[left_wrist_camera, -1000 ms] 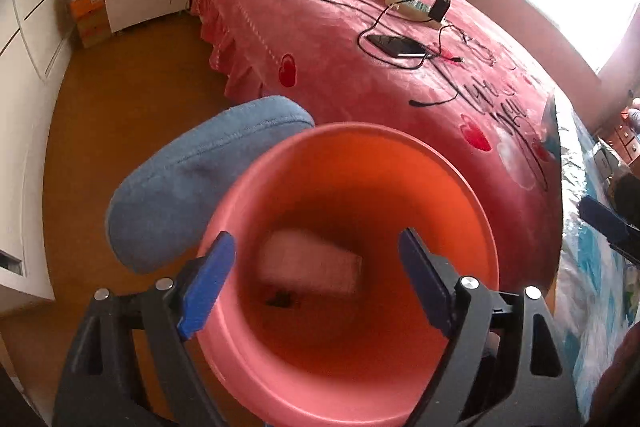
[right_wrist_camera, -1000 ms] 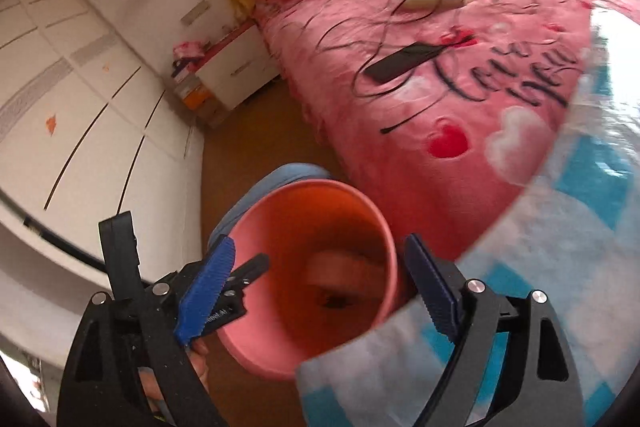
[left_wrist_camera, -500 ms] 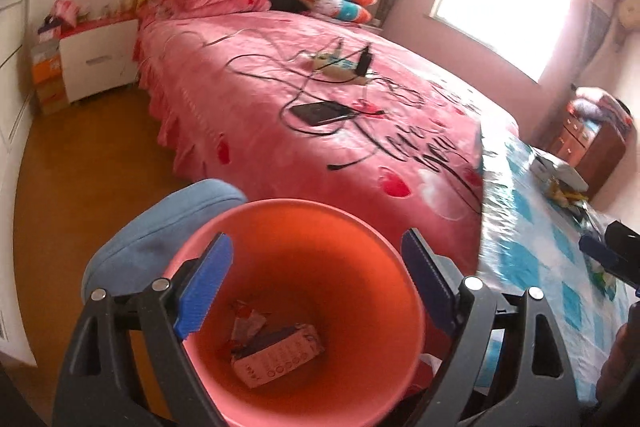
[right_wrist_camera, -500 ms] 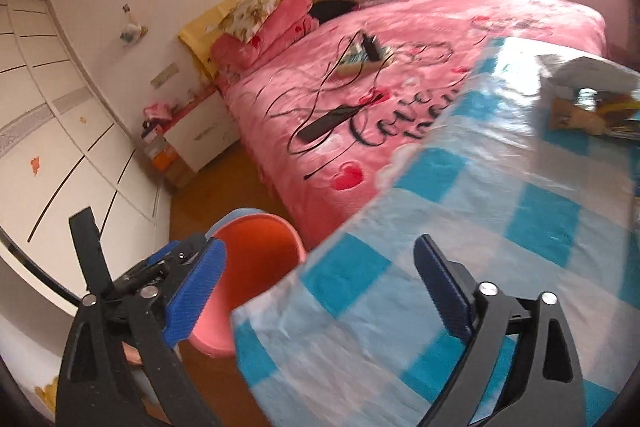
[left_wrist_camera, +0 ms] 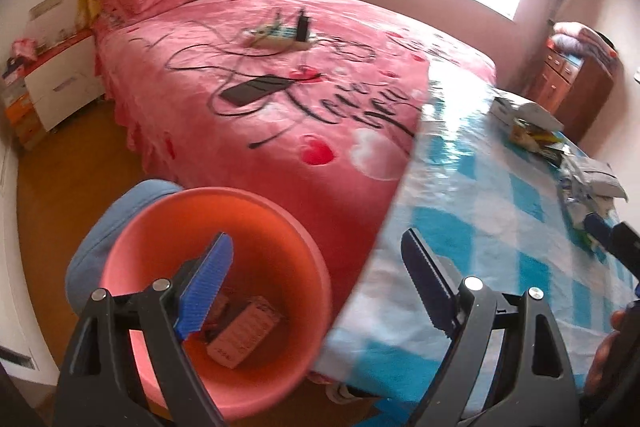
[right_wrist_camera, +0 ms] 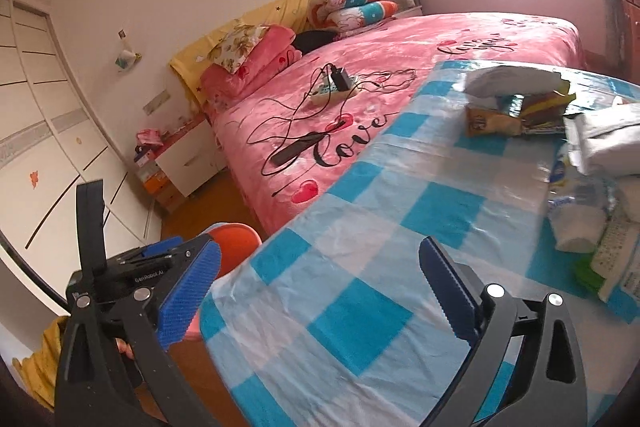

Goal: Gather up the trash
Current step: 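Move both open tools back over the trash on the table, then close left tool on white printed packet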

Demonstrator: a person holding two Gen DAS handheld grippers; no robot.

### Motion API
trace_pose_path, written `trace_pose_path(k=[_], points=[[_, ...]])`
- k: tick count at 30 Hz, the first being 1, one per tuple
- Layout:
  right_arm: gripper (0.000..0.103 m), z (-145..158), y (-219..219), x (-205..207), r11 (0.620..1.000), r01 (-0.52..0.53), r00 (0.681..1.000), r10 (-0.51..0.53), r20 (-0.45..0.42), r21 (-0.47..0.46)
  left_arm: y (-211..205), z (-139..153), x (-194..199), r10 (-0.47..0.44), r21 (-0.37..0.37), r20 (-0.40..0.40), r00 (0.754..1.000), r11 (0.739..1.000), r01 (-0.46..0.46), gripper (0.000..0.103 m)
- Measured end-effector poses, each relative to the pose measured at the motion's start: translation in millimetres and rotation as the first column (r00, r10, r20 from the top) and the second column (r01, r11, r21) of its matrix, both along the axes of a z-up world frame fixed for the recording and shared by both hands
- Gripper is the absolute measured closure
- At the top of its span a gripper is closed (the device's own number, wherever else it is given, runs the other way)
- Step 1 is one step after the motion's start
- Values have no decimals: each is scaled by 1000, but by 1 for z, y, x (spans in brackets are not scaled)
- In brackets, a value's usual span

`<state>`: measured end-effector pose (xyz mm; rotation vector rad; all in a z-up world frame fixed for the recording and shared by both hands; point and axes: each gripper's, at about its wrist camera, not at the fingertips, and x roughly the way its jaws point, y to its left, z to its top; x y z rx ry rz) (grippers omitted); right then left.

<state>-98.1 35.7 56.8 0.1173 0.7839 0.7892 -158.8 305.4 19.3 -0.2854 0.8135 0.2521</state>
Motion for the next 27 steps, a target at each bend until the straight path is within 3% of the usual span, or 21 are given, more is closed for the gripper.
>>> trace_pose_path(k=[8,16,21,24,27], points=[[5,13,-40,1,999,50,998,-51,37,13,-55,41,59,-138,-44,41,990,989,139,16],[5,23,-115,35,979,201,976,-196,-95,40,-132,76,180,-267,-21,44,963,963,268,16],[5,45,-178,60,945,326,943,-324,-83,22,-171,81,261,-314,-19,30,949,949,315,16],[5,57,-214,88,911,413,909,-413,-46,-8,-189,78,302,-338,-34,6,941,941,338,16],[5,59,-247,125,887,463,884,-462,-70,-2,-203,68,342,-345,-38,-34,938,938,344,16]])
